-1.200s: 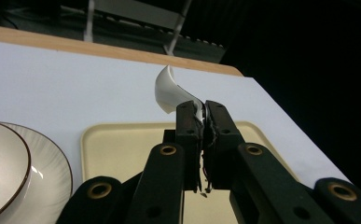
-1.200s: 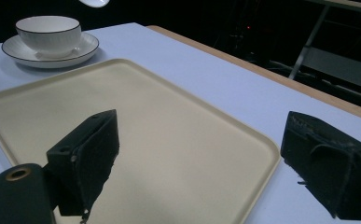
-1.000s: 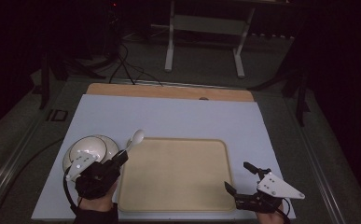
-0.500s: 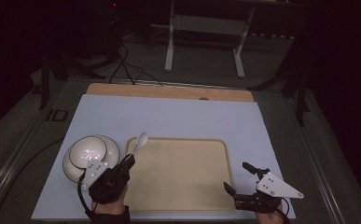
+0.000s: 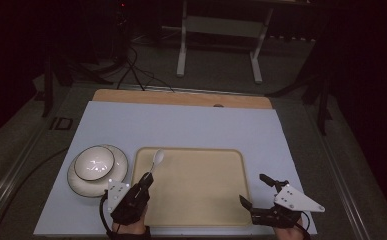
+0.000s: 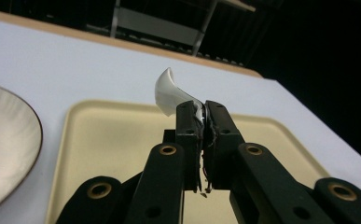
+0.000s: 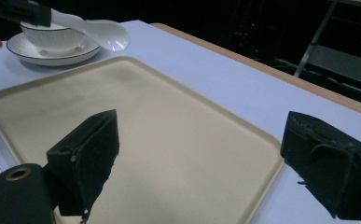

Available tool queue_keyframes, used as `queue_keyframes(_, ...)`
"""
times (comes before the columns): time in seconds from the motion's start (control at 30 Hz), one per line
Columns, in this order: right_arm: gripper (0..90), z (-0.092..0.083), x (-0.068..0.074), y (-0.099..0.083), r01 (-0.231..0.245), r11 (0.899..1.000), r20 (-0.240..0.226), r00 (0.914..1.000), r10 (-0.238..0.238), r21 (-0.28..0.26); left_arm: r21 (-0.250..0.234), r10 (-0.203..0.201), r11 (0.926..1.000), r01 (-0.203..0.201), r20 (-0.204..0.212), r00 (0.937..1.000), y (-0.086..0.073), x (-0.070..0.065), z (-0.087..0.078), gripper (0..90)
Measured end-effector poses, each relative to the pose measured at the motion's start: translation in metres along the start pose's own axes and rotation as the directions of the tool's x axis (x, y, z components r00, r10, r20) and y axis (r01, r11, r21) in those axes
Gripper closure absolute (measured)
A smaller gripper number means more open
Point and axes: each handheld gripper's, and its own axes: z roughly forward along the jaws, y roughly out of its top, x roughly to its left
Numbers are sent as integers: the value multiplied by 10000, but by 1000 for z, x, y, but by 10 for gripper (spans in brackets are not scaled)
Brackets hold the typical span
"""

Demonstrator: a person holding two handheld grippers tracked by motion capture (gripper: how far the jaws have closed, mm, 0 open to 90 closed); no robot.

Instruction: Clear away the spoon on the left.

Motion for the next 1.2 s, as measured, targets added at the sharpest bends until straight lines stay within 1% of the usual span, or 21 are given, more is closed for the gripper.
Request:
queue_keyframes(0.07, 115, 0, 0, 0, 0, 10000, -11, 10000, 0, -4, 151, -19, 9999, 20, -28, 10000, -4, 1, 3, 861)
queue_keyframes(0.1, 115, 0, 0, 0, -1, 10000, -7, 10000, 1, -2, 133, 10, 9999, -8, -147, 9999, -6, 1, 5, 860)
queue_keyframes(0.17, 115, 0, 0, 0, -3, 10000, -9, 10000, 3, 2, 274, -1, 9996, 6, -156, 9999, -9, 1, 7, 860)
queue_keyframes(0.2, 115, 0, 0, 0, -4, 10000, -4, 10000, 4, 4, 247, 64, 9997, -56, -315, 9995, -12, 1, 7, 861)
queue_keyframes(0.23, 115, 0, 0, 0, 4, 10000, 0, 10000, -4, 3, 256, 134, 9996, -125, -364, 9992, -14, 1, 8, 861)
queue_keyframes(0.33, 115, 0, 0, 0, -6, 10000, -5, 10000, 6, 6, 432, 116, 9990, -94, -505, 9987, -19, 3, 12, 861)
queue_keyframes(0.37, 115, 0, 0, 0, -4, 10000, -9, 10000, 4, 8, 569, 54, 9984, -26, -492, 9988, -20, 4, 14, 860)
queue_keyframes(0.4, 115, 0, 0, 0, 2, 10000, -9, 10000, -2, 9, 590, 25, 9983, 8, -558, 9984, -21, 4, 15, 861)
queue_keyframes(0.5, 115, 0, 0, 0, 7, 10000, -12, 10000, -7, 6, 744, 151, 9972, -100, -682, 9976, -24, 3, 18, 860)
queue_keyframes(0.63, 115, 0, 0, 0, -8, 10000, -11, 10000, 8, 3, 1051, 200, 9944, -118, -773, 9968, -29, 3, 21, 860)
queue_keyframes(0.67, 115, 0, 0, 0, 2, 10000, -9, 10000, -2, 8, 1103, 183, 9938, -102, -731, 9972, -30, 3, 21, 860)
queue_keyframes(0.7, 115, 0, 0, 0, 3, 10000, -7, 10000, -3, 9, 1114, 129, 9938, -45, -746, 9971, -32, 3, 21, 859)
queue_keyframes(0.83, 115, 0, 0, 0, 5, 10000, -9, 10000, -5, 9, 1187, 206, 9929, -109, -801, 9966, -34, 2, 21, 858)
queue_keyframes(1.03, 115, 0, 0, 0, -23, 10000, -1, 10000, 23, 8, 1538, 287, 9880, -163, -789, 9965, -44, 0, 21, 853)
queue_keyframes(1.17, 115, 0, 0, 0, -30, 10000, -3, 10000, 30, 8, 1720, 266, 9850, -118, -835, 9962, -47, -1, 22, 850)
queue_keyframes(1.2, 115, 0, 0, 0, -42, 10000, -6, 10000, 42, 11, 1781, 326, 9839, -169, -856, 9958, -48, -2, 23, 850)
